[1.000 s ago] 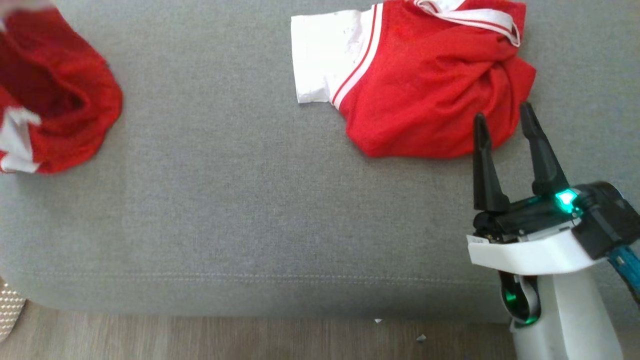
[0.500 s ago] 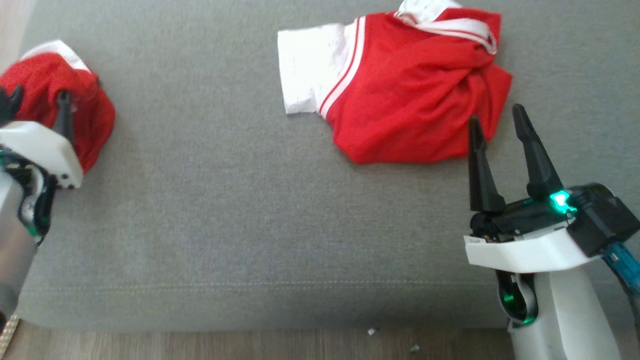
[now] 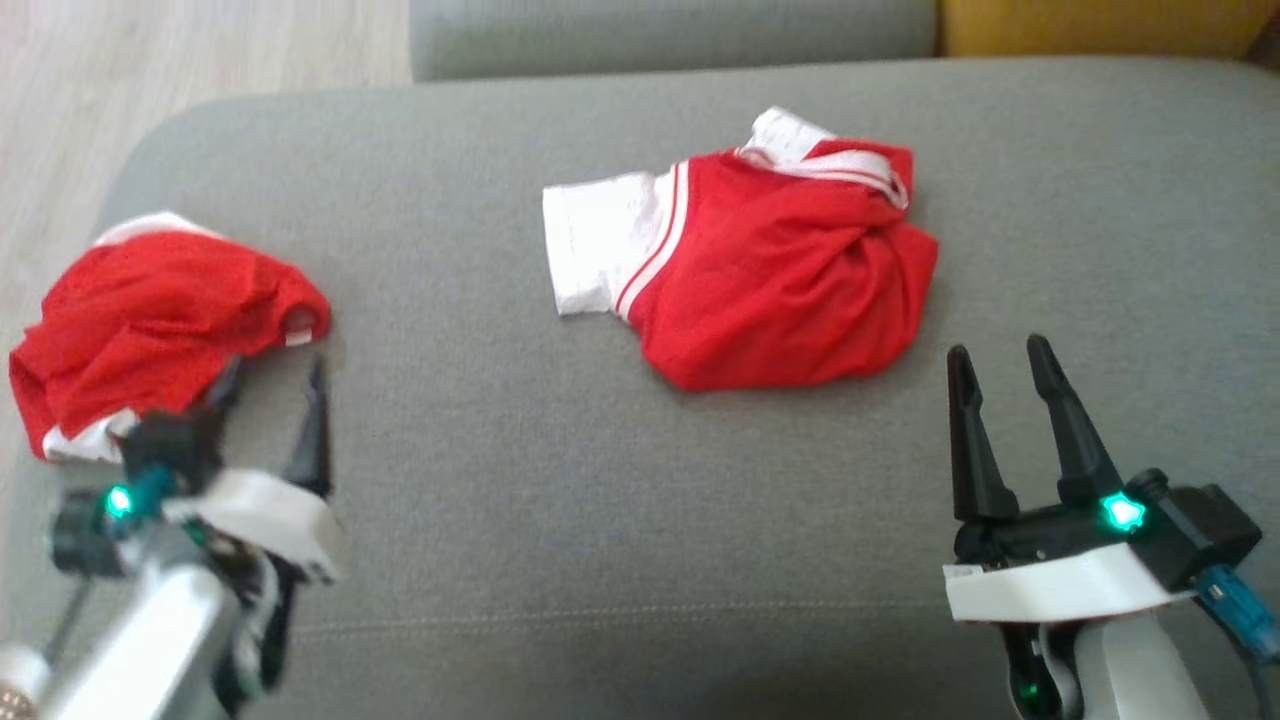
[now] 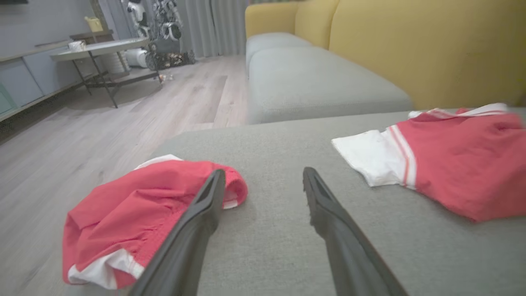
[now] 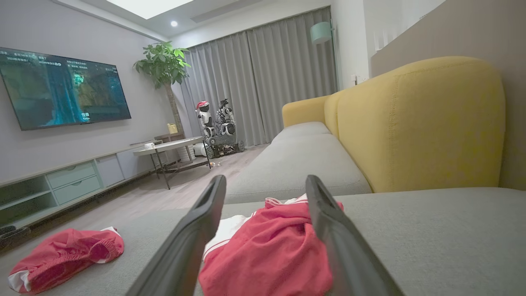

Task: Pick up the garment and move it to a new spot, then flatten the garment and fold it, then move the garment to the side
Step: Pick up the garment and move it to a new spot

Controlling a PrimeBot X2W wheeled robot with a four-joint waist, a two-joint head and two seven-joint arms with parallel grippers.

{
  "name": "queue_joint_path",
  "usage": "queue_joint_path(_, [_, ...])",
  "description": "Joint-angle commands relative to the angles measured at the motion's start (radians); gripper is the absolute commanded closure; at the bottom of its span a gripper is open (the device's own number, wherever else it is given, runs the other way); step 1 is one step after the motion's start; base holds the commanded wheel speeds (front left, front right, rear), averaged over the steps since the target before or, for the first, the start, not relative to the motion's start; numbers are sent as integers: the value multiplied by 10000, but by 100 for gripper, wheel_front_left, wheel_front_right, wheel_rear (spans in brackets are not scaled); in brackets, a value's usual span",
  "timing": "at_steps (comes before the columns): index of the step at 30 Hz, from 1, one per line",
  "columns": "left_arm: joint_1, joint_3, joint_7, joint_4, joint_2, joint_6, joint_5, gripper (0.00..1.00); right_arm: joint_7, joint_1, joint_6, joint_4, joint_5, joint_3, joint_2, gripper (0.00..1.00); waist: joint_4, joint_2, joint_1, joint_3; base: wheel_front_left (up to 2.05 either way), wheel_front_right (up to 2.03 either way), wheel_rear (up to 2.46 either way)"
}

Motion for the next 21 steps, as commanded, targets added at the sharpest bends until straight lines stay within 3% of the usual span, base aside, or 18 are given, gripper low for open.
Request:
queue_joint_path(1, [-470, 653, -120, -471, 206, 107, 173, 0, -71, -163, 73, -285, 63, 200, 20, 0, -94, -1, 1, -142, 0, 0, 0])
queue_joint_path(6, [1312, 1953, -121, -2575, -970, 847, 2034, 0, -71, 44, 73, -205, -89, -6, 20, 0, -98, -1, 1, -125, 0, 0, 0])
queue_joint_path(14, [2708, 2660, -121, -4030, -2446, 361, 4547, 0, -71, 3, 73, -458, -641, 31, 20, 0, -126, -1, 1, -8, 0, 0, 0])
queue_joint_path(21, [3325, 2636, -121, -3795, -3036, -443, 5487, 0, -71, 81, 73, -343, -745, 295, 20, 0, -222, -1, 1, -17, 0, 0, 0])
